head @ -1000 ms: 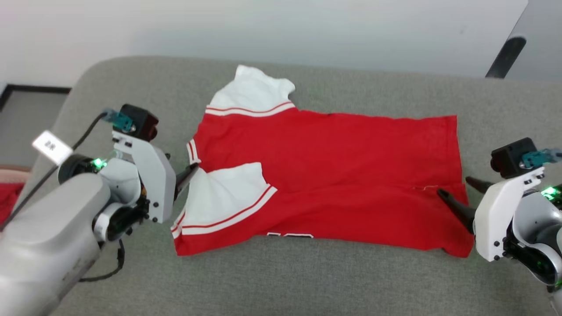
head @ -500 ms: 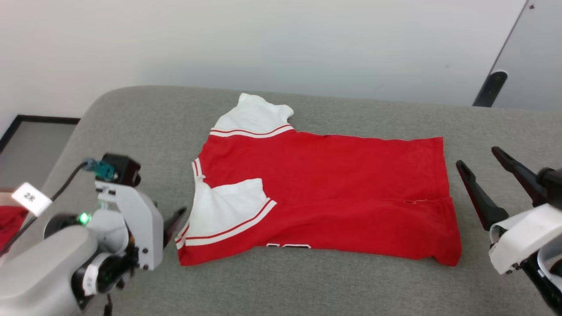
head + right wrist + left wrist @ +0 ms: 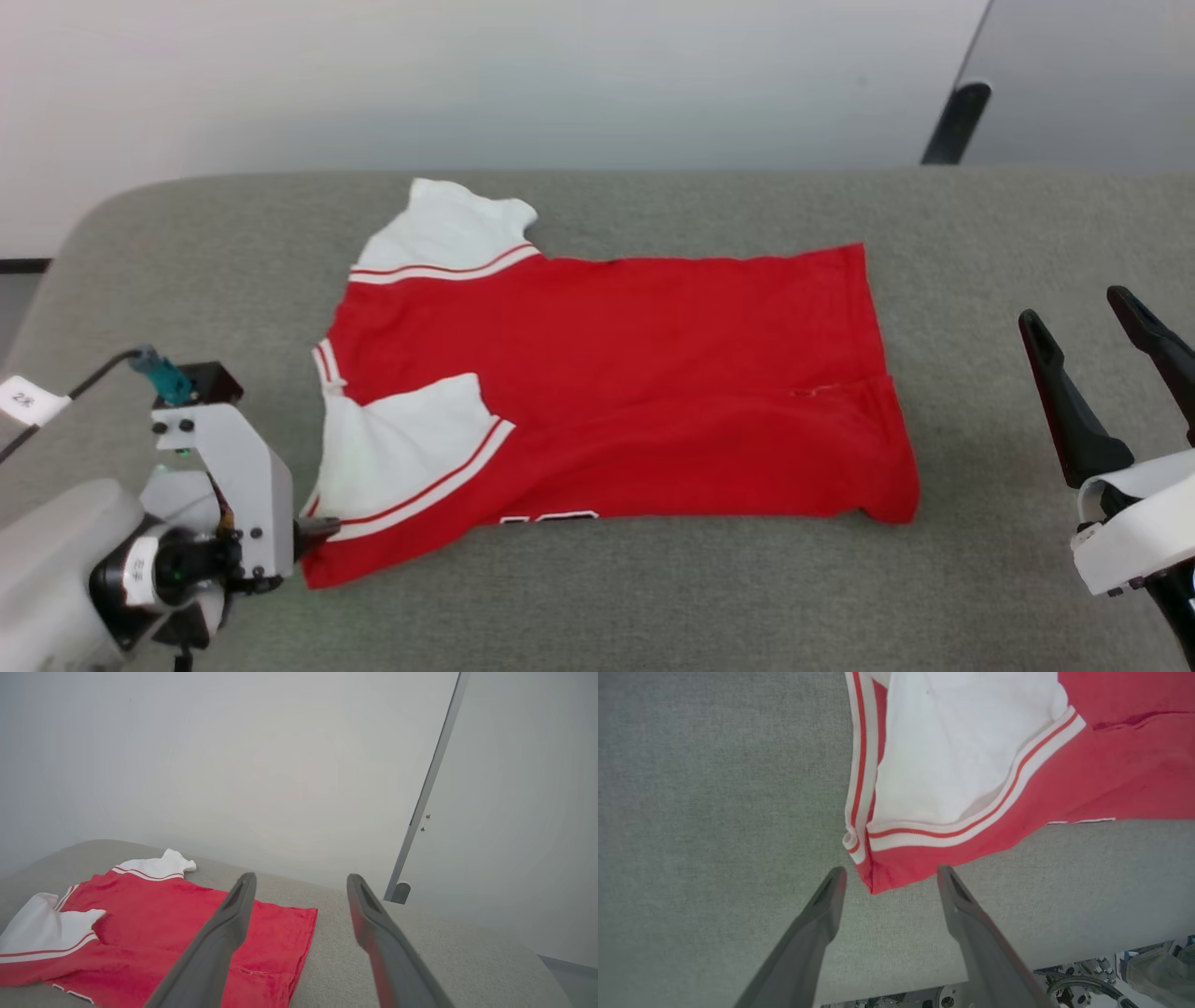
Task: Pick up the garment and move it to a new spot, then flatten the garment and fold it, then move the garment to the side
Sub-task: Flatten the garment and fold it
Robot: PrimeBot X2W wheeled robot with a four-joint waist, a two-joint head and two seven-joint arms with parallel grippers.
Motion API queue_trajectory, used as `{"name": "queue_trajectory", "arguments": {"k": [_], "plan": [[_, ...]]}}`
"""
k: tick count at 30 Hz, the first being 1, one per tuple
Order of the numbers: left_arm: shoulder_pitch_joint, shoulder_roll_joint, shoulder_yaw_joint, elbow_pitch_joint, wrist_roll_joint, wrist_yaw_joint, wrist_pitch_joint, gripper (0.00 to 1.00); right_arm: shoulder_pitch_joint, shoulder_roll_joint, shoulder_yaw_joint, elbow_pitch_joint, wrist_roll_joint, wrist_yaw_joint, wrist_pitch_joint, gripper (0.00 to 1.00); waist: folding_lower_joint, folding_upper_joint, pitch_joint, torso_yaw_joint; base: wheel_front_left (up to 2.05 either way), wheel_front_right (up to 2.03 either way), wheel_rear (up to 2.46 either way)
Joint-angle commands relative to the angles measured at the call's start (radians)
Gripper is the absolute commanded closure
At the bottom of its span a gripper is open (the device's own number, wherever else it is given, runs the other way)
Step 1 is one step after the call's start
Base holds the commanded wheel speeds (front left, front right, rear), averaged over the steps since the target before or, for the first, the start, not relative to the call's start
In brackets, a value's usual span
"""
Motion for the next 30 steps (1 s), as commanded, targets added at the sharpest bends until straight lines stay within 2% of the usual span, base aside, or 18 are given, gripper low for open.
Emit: {"name": "queue_trajectory", "arguments": {"k": [1, 8, 17, 18, 19, 20, 25, 30], "plan": [[-0.011, -0.013, 0.005, 0.02, -0.012, -0.002, 0.006, 0.0, 0.012, 0.006, -0.009, -0.013, -0.004, -0.002, 0.007, 0.0, 0.0, -0.0001, 0.043, -0.041, 0.0, 0.0, 0.0], [-0.021, -0.047, -0.017, 0.107, -0.014, -0.014, 0.054, 0.0, 0.004, 0.03, -0.027, -0.047, -0.003, -0.002, 0.031, 0.0, 0.0, -0.0001, 0.09, -0.063, 0.0, 0.0, 0.0], [-0.015, -0.096, -0.088, 0.252, 0.04, -0.059, 0.092, 0.0, -0.016, 0.043, -0.038, -0.069, 0.004, -0.002, 0.055, 0.0, 0.0, -0.0001, 0.126, -0.061, 0.0, 0.0, 0.0], [-0.016, -0.103, -0.096, 0.264, 0.046, -0.076, 0.095, 0.24, -0.015, 0.043, -0.038, -0.068, 0.006, -0.002, 0.062, 0.0, 0.0, -0.0001, 0.128, -0.06, 0.0, 0.0, 0.0], [-0.018, -0.113, -0.093, 0.276, 0.044, -0.089, 0.093, 0.66, -0.016, 0.042, -0.041, -0.073, 0.007, -0.002, 0.068, 0.0, 0.0, -0.0001, 0.132, -0.058, 0.0, 0.0, 0.0], [-0.017, -0.122, -0.087, 0.291, 0.03, -0.095, 0.096, 1.0, -0.016, 0.049, -0.044, -0.073, 0.014, -0.002, 0.073, 0.0, 0.0, -0.0001, 0.135, -0.056, 0.0, 0.0, 0.0], [-0.056, -0.145, -0.075, 0.33, 0.045, -0.16, 0.07, 1.0, -0.009, 0.044, -0.038, -0.077, 0.046, -0.002, 0.131, 0.0, 0.0, -0.0001, 0.145, -0.048, 0.0, 0.0, 0.0], [-0.093, -0.157, -0.061, 0.362, 0.06, -0.189, 0.048, 1.0, -0.011, 0.025, -0.022, -0.061, 0.082, -0.002, 0.252, 0.0, 0.0, -0.0001, 0.149, -0.041, 0.0, 0.0, 0.0]]}}
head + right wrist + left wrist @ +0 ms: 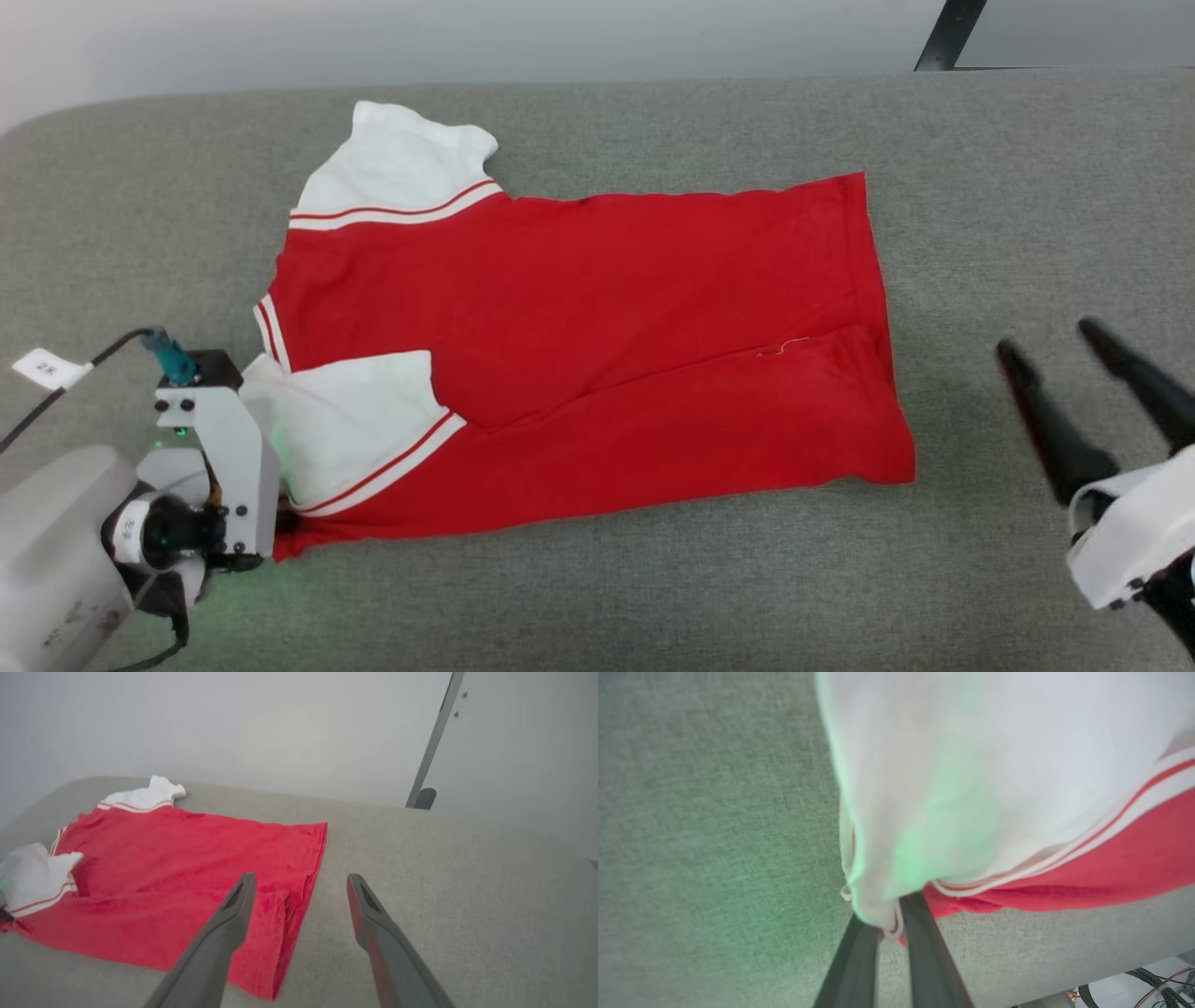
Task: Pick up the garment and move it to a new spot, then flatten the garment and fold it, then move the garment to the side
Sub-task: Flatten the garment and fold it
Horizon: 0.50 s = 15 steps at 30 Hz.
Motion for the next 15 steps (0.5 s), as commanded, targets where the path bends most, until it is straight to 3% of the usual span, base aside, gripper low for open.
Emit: {"name": "queue_trajectory", "arguments": {"k": [1, 9, 15], "plan": [[-0.008, -0.041, 0.0, 0.028, 0.012, -0.002, -0.039, 1.0, -0.01, -0.02, 0.017, 0.006, 0.015, -0.001, 0.057, 0.0, 0.0, -0.0001, 0.002, 0.003, 0.0, 0.0, 0.0], [-0.048, -0.076, 0.003, 0.041, 0.031, -0.014, -0.048, 1.0, -0.072, -0.047, 0.016, 0.061, 0.064, -0.002, 0.432, 0.0, 0.0, -0.0001, 0.021, 0.019, 0.0, 0.0, 0.0], [-0.091, -0.113, 0.002, 0.04, 0.047, -0.017, -0.042, 1.0, -0.138, -0.032, 0.013, 0.134, 0.056, -0.001, 0.614, 0.0, 0.0, -0.0001, 0.054, 0.049, 0.0, 0.0, 0.0]]}}
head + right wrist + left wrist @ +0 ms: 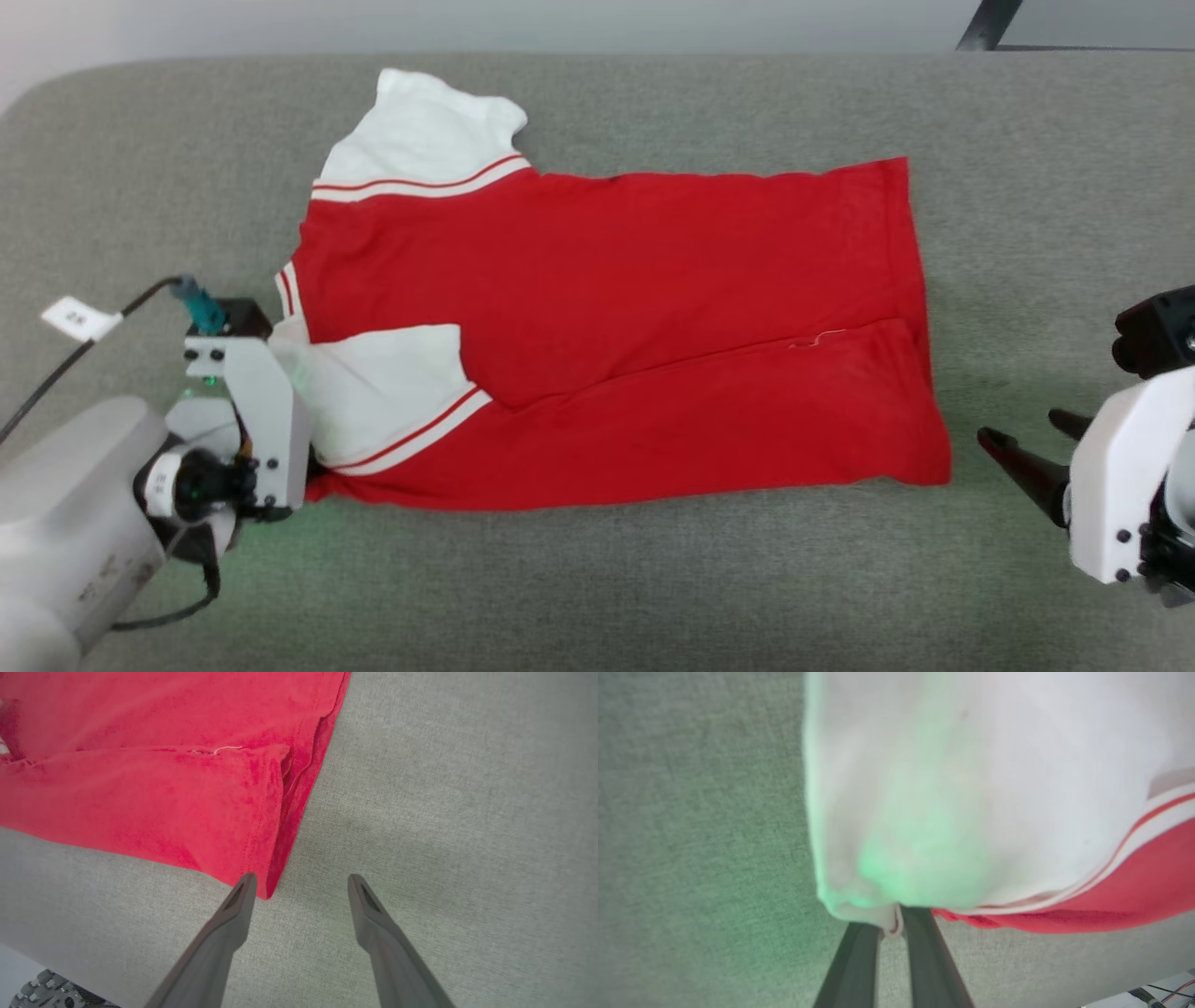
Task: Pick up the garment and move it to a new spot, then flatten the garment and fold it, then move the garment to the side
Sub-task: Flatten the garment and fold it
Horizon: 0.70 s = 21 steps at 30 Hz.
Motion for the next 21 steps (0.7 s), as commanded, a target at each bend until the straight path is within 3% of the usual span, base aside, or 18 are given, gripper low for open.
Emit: {"name": "queue_trajectory", "arguments": {"k": [1, 13, 14, 15, 16, 21], "plan": [[-0.023, -0.058, 0.002, 0.008, 0.014, -0.001, -0.035, 1.0, -0.023, 0.016, 0.0, 0.032, -0.007, -0.001, 0.03, 0.0, 0.0, -0.0001, 0.023, 0.021, 0.0, 0.0, 0.0], [-0.059, -0.112, 0.001, 0.051, 0.025, -0.024, -0.045, 1.0, -0.087, 0.065, 0.062, 0.28, -0.032, -0.001, 0.033, 0.0, 0.0, -0.0001, 0.068, 0.059, 0.0, 0.0, 0.0], [-0.061, -0.115, 0.001, 0.057, 0.026, -0.028, -0.047, 1.0, -0.089, 0.071, 0.073, 0.309, -0.025, -0.001, 0.025, 0.17, 0.0, -0.0001, 0.069, 0.062, 0.0, 0.0, 0.0], [-0.063, -0.118, 0.001, 0.063, 0.027, -0.032, -0.046, 1.0, -0.09, 0.075, 0.087, 0.334, -0.016, -0.001, 0.018, 0.69, 0.0, -0.0001, 0.069, 0.063, 0.0, 0.0, 0.0], [-0.066, -0.122, 0.0, 0.069, 0.028, -0.033, -0.046, 1.0, -0.095, 0.074, 0.098, 0.353, -0.014, -0.001, 0.005, 1.0, 0.0, -0.0001, 0.069, 0.065, 0.0, 0.0, 0.0], [-0.069, -0.129, -0.003, 0.098, 0.027, -0.05, -0.039, 1.0, -0.114, 0.04, 0.116, 0.407, -0.002, -0.001, -0.035, 1.0, 0.0, -0.0001, 0.058, 0.075, 0.0, 0.0, 0.0]]}}
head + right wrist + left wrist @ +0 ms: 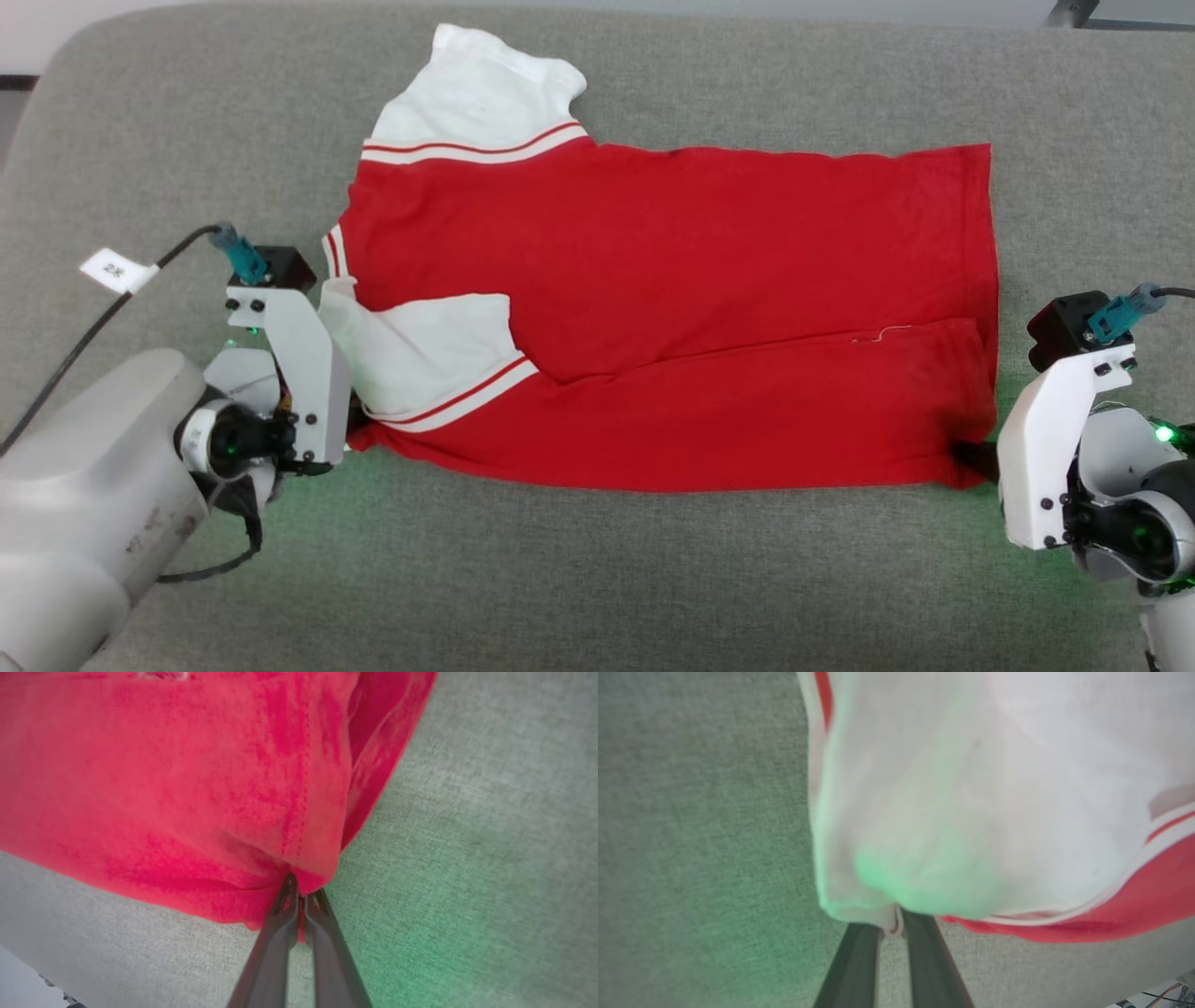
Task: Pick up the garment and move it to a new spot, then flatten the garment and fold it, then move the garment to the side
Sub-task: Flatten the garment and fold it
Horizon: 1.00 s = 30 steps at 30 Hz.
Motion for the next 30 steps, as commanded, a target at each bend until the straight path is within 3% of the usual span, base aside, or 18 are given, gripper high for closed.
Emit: {"name": "queue_trajectory", "arguments": {"k": [1, 14, 22, 30], "plan": [[0.011, -0.033, -0.012, 0.027, 0.01, 0.005, -0.025, 1.0, 0.013, -0.006, 0.015, 0.032, 0.007, -0.001, 0.005, 1.0, 0.0, 0.0, -0.009, 0.004, 0.0, 0.0, 0.0], [0.024, 0.025, -0.017, 0.003, -0.016, 0.015, 0.058, 1.0, 0.039, -0.103, -0.038, -0.049, 0.069, -0.001, 0.035, 1.0, 0.0, 0.0, -0.087, 0.011, 0.0, 0.0, 0.0], [0.052, 0.078, -0.035, -0.105, -0.017, 0.061, 0.107, 1.0, 0.101, -0.129, -0.064, -0.118, 0.103, -0.001, 0.073, 1.0, 0.0, 0.0, -0.131, 0.014, 0.0, 0.0, 0.0], [0.122, 0.138, -0.065, -0.273, -0.019, 0.135, 0.137, 1.0, 0.226, -0.106, -0.107, -0.215, 0.109, -0.001, 0.114, 1.0, 0.0, 0.0, -0.15, 0.016, 0.0, 0.0, 0.0]]}}
